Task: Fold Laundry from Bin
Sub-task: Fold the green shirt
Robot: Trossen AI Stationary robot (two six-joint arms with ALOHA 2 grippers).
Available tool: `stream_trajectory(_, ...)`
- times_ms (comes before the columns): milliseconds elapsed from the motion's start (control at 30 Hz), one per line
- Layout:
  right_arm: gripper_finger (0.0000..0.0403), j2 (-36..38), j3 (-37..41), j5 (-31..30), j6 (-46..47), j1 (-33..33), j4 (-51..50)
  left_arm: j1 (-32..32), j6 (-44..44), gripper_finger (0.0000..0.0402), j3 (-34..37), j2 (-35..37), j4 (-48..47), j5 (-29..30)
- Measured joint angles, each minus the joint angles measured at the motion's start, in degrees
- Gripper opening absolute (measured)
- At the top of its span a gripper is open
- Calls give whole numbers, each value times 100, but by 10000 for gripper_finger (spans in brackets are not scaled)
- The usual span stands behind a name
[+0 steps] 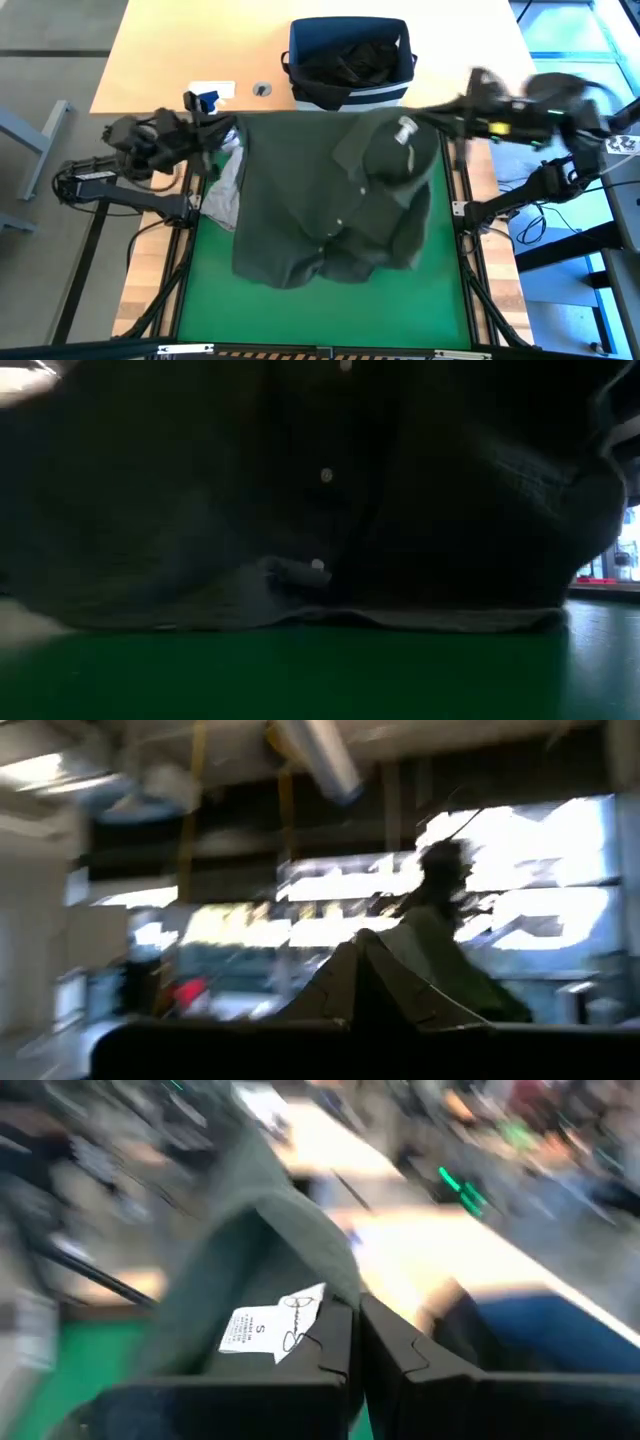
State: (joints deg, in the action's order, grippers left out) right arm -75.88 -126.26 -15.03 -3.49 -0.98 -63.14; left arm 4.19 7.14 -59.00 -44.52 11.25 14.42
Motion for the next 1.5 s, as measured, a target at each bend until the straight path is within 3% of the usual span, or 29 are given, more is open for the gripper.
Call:
stream_trajectory(133, 10, -87, 767, 224, 5, -1067, -289, 345, -67, 7, 0, -105, -1558, 864)
stream_trajectory(300, 10, -90, 2627, 875, -17, -2013, 209, 708, -667, 7, 387, -360, -2940, 1208)
stream_trajectory(500, 10, -101, 4922, 906, -193, -2714, 2000, 1068, -1037, 7, 1313, -695, -2918, 1309)
stream_trajectory(633, 10, -101, 5901, 667, -298, -3051, 3344, 1299, -1124, 7, 1752, -897, -2579, 1519)
stream_trajectory(867, 12, -260, 6728, 581, -105, -3480, 4964, 1808, -1111, 16, 2035, -1250, -2064, 1545)
stream_trajectory(1033, 50, -631, 6734, 277, 311, -3518, 5312, 2091, -1043, 46, 2037, -1438, -2052, 1534)
stream_trajectory(1167, 107, -713, 6416, 295, 367, -3498, 4733, 2241, -973, 87, 1871, -1394, -2370, 1104)
stream_trajectory(1333, 162, -412, 5433, 1133, 1242, -3175, 2488, 2126, -1040, 128, 1228, -1178, -3402, -177)
stream_trajectory(1433, 178, -105, 5287, 1842, 1550, -2540, 1959, 1894, -1157, 139, 1115, -1123, -3833, -1291)
stream_trajectory(1500, 182, 90, 5349, 1966, 1798, -1859, 1998, 1654, -1321, 142, 1130, -1114, -4033, -1928)
